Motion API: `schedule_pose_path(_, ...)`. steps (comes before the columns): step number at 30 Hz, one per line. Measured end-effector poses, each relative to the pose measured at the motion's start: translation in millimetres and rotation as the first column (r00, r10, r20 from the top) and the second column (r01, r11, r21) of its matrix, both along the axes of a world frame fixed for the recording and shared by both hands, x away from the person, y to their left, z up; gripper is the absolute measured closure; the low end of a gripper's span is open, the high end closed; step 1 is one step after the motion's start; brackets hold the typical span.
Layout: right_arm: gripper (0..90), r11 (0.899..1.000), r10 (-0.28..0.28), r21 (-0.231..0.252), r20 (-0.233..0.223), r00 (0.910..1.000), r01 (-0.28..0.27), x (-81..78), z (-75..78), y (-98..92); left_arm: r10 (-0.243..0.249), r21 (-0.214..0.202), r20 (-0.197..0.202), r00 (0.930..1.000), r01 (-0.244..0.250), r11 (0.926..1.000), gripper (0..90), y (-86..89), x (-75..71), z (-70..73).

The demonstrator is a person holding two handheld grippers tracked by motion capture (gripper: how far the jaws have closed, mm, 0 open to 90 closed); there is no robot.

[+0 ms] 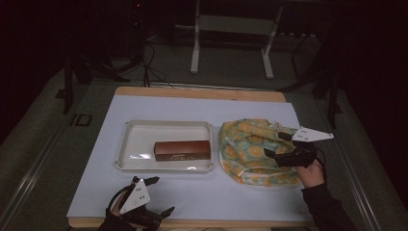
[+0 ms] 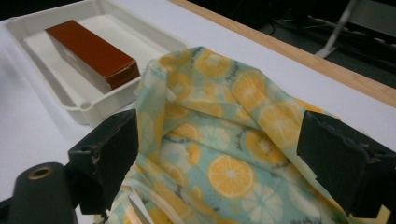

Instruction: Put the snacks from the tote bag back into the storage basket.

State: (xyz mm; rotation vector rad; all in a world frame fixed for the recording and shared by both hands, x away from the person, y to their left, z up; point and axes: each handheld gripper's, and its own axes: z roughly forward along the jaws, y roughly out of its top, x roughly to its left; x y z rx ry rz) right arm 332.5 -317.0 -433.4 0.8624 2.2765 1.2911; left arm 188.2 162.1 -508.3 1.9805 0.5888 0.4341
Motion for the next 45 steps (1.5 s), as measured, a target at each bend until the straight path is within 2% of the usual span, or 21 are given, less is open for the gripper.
schedule_pose_path(3,12.7,0.999,-0.049,0.008,0.022,0.9985,0.049,-7.4,-8.5,-6.6,0.000,0.000,0.001,1.0000,0.000,1.0000,0.0,0.1,0.1,0.1)
schedule_pose_path(7,12.5,0.997,-0.078,-0.004,0.016,0.9968,0.078,-13.0,-14.6,-10.4,0.000,0.000,0.001,1.0000,0.000,1.0000,0.0,0.2,0.0,0.1)
schedule_pose_path(9,12.4,0.997,-0.081,0.000,0.013,0.9966,0.081,-15.8,-18.1,-12.4,0.001,-0.001,0.000,1.0000,-0.001,1.0000,0.0,0.2,-0.1,0.1)
schedule_pose_path(11,12.4,0.996,-0.092,-0.001,0.029,0.9953,0.092,-18.9,-21.4,-14.4,0.003,-0.004,0.001,1.0000,-0.003,1.0000,0.0,0.2,-0.1,0.2)
schedule_pose_path(15,12.2,0.994,-0.111,0.023,0.032,0.9933,0.110,-25.4,-26.5,-17.9,0.003,-0.004,0.003,1.0000,-0.003,1.0000,0.0,0.4,-0.2,0.5)
schedule_pose_path(23,11.6,0.988,-0.151,0.046,0.071,0.9860,0.148,-38.6,-31.9,-27.5,0.004,0.000,0.003,1.0000,-0.004,1.0000,0.0,0.4,-0.3,0.5)
schedule_pose_path(26,11.6,0.985,-0.167,0.049,0.064,0.9839,0.164,-40.4,-33.6,-31.4,0.002,-0.001,0.005,1.0000,-0.002,1.0000,0.0,0.4,-0.7,0.7)
schedule_pose_path(31,11.6,0.983,-0.184,0.026,0.063,0.9809,0.183,-43.2,-39.8,-32.8,0.001,-0.001,0.007,1.0000,-0.001,1.0000,0.0,0.6,-0.9,1.1)
schedule_pose_path(34,11.6,0.980,-0.201,0.021,0.067,0.9773,0.200,-44.2,-42.9,-34.3,0.001,-0.002,0.008,1.0000,-0.001,1.0000,0.0,0.7,-0.8,1.3)
schedule_pose_path(39,11.6,0.969,-0.247,0.038,0.093,0.9646,0.244,-50.1,-48.5,-37.6,0.001,-0.002,0.008,1.0000,-0.001,1.0000,0.0,0.8,-1.1,1.6)
schedule_pose_path(43,11.7,0.962,-0.272,0.014,0.108,0.9561,0.273,-53.8,-52.7,-37.9,-0.001,0.001,0.008,1.0000,0.001,1.0000,0.0,0.4,-1.3,1.6)
schedule_pose_path(45,11.6,0.961,-0.275,0.001,0.105,0.9555,0.277,-55.0,-54.9,-37.3,-0.001,0.002,0.008,1.0000,0.001,1.0000,0.0,0.3,-1.3,1.6)
